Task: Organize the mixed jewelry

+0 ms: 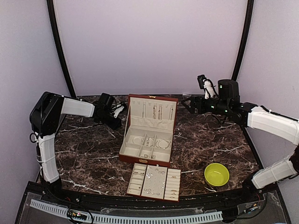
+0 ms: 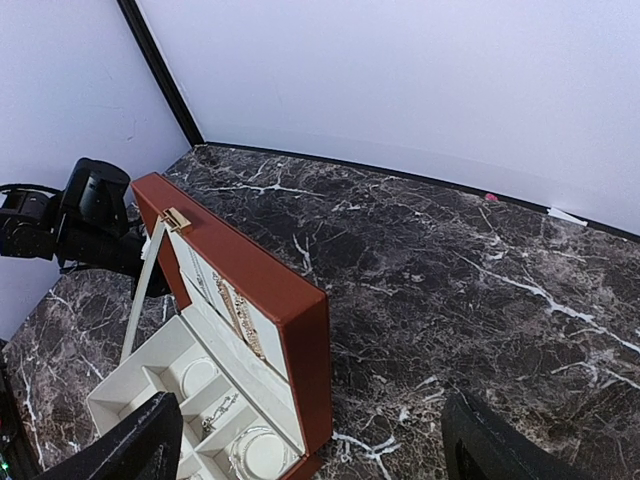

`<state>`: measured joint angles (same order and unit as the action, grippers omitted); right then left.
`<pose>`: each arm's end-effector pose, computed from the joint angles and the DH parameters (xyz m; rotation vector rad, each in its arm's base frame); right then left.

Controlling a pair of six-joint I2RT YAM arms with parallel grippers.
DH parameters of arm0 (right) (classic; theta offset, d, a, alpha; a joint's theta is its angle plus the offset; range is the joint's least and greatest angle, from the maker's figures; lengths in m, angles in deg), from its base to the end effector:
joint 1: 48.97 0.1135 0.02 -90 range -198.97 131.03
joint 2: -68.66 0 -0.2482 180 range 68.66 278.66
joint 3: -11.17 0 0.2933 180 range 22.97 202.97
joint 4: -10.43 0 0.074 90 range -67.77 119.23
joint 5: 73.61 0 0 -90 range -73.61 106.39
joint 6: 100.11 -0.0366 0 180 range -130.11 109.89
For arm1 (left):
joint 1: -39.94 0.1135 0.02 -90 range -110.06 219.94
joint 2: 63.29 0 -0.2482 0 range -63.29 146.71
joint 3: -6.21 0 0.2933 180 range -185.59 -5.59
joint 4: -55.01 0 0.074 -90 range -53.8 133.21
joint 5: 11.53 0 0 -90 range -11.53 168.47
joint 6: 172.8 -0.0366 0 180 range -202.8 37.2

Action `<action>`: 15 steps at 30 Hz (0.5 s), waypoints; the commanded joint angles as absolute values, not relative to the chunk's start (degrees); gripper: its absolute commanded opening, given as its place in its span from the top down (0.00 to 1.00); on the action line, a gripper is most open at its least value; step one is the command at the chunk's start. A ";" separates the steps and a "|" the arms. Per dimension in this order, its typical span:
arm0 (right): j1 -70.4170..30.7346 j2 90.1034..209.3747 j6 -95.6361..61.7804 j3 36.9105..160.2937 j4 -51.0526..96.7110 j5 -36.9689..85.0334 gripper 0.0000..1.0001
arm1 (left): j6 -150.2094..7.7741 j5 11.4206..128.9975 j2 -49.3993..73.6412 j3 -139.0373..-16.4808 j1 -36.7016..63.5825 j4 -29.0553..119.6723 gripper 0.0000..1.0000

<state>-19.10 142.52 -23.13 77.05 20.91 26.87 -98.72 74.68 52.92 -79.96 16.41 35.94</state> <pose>0.2965 0.1780 0.2764 -0.4114 1.9018 0.6771 0.4170 -0.1842 0.1058 0.8484 2.2774 -0.1403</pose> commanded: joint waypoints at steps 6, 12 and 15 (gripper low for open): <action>-19.52 143.15 -24.07 77.18 18.50 27.30 0.09 | -98.68 75.23 55.19 -83.70 16.13 33.05 0.78; -19.53 143.58 -24.20 77.31 18.52 27.49 0.09 | -98.46 74.96 55.86 -84.09 16.12 31.11 0.84; -19.52 143.33 -24.19 77.09 18.50 27.18 0.10 | -97.94 75.16 55.97 -83.80 16.12 30.24 0.84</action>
